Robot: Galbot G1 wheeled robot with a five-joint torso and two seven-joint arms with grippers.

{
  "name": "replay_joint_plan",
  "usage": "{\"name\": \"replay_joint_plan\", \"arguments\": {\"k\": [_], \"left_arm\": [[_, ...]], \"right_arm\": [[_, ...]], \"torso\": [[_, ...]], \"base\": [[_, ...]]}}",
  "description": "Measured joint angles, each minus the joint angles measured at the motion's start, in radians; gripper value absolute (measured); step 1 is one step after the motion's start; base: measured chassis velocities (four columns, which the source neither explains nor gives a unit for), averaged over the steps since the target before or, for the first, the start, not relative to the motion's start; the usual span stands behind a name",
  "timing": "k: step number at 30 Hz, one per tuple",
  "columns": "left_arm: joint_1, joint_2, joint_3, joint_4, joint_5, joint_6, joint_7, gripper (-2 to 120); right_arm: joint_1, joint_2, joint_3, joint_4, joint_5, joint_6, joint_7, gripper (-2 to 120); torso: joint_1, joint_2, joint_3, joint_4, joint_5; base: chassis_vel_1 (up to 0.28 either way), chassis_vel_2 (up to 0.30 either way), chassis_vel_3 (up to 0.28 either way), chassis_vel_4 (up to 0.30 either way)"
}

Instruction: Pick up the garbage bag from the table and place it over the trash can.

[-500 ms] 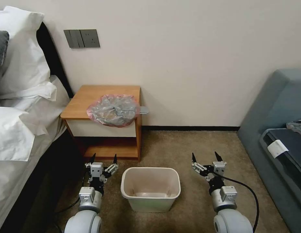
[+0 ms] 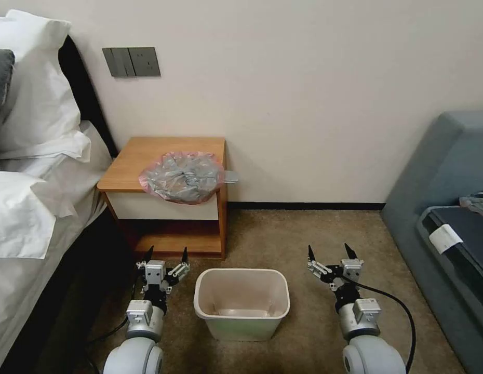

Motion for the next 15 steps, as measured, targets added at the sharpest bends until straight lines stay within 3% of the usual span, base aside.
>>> {"name": "replay_joint_plan", "arguments": {"k": [10,15], "left_arm": [[0.0,0.001,0.0,0.0,-0.002,0.0,0.0,96],[-0.037,0.065,-0.032,-0.029,-0.125,-0.03,-0.047,99]], "right_arm": [[-0.001,0.0,0.0,0.001,0.0,0.0,0.001,100],[-0.088,0.03,0.016,0.127,-0.034,0.056,0.055,100]], "torso": [[0.0,0.0,0.0,0.0001,0.0],[0.0,0.0,0.0,0.0,-0.0001]], "base": [[0.0,0.0,0.0,0.0],[0.0,0.0,0.0,0.0]]}}
